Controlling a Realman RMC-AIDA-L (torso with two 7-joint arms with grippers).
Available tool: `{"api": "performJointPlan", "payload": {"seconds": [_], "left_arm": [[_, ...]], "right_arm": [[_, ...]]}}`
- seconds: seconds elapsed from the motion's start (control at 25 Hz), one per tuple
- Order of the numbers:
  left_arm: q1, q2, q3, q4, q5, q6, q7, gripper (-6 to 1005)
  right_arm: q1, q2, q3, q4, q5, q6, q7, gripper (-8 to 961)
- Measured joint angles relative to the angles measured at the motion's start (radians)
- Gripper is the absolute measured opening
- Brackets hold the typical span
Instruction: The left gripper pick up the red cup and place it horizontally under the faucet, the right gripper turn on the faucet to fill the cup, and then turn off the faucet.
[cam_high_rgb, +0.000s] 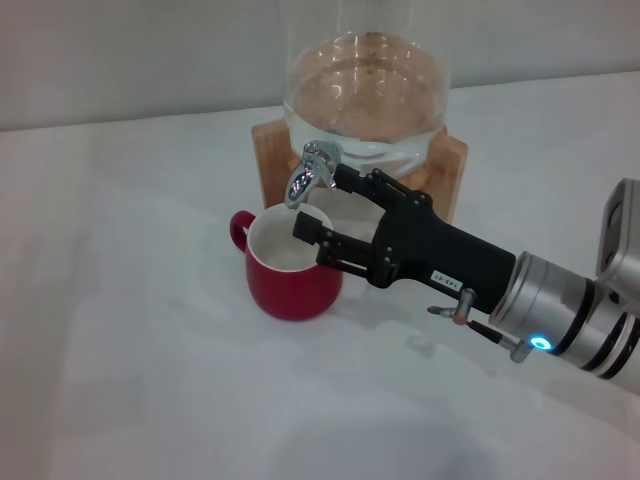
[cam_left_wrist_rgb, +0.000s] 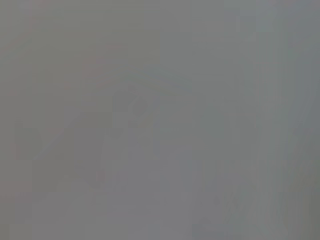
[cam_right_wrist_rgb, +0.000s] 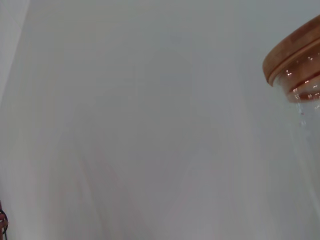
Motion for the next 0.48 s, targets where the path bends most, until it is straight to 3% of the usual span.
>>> {"api": "performJointPlan", "payload": {"seconds": [0.48], "left_arm": [[-0.003,0.000,0.000,0.002,0.000,0.000,0.012,629]], "right_arm": [[0.000,-0.002,-0.016,-0.015,0.001,0.000,0.000,868]]}}
